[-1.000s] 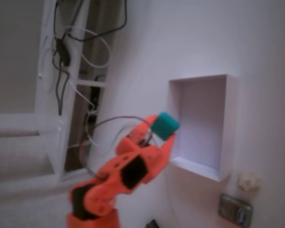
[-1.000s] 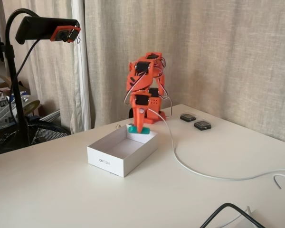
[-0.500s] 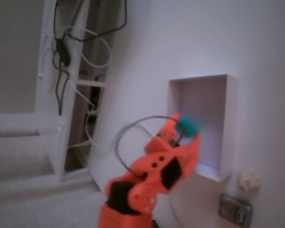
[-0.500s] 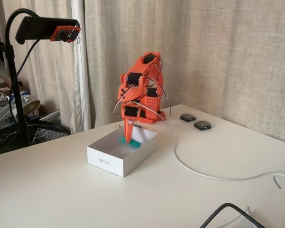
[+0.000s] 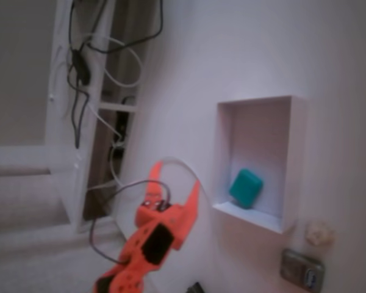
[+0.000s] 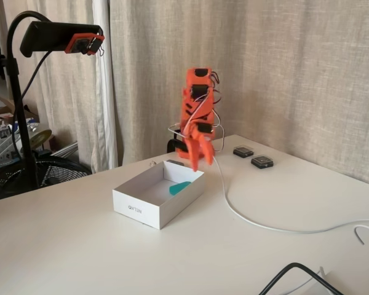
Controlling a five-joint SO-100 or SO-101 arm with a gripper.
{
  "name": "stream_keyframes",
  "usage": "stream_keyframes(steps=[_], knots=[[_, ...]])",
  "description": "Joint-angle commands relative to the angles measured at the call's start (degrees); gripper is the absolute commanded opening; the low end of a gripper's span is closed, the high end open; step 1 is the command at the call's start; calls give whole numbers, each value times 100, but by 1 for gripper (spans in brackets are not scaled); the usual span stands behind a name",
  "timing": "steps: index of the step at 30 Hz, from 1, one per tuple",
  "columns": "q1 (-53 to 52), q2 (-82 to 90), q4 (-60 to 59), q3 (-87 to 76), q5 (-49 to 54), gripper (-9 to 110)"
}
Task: Grasp the green cube and put it in the bin.
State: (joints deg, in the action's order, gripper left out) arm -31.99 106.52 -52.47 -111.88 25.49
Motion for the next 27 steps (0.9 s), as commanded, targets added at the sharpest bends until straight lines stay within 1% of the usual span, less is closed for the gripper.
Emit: stream_keyframes(steps=[1, 8, 13, 19, 21, 24, 27], knots=[[1160, 879, 105, -53, -35, 35], [3120, 2004, 88, -976, -79, 35], [4096, 3199, 316, -1758, -466, 35], [4465, 5493, 97, -3524, -492, 35], [4465, 6196, 220, -4131, -580, 34], [4482, 7049, 229, -4939, -694, 34], [4447, 7576, 0, -5388, -879, 34]])
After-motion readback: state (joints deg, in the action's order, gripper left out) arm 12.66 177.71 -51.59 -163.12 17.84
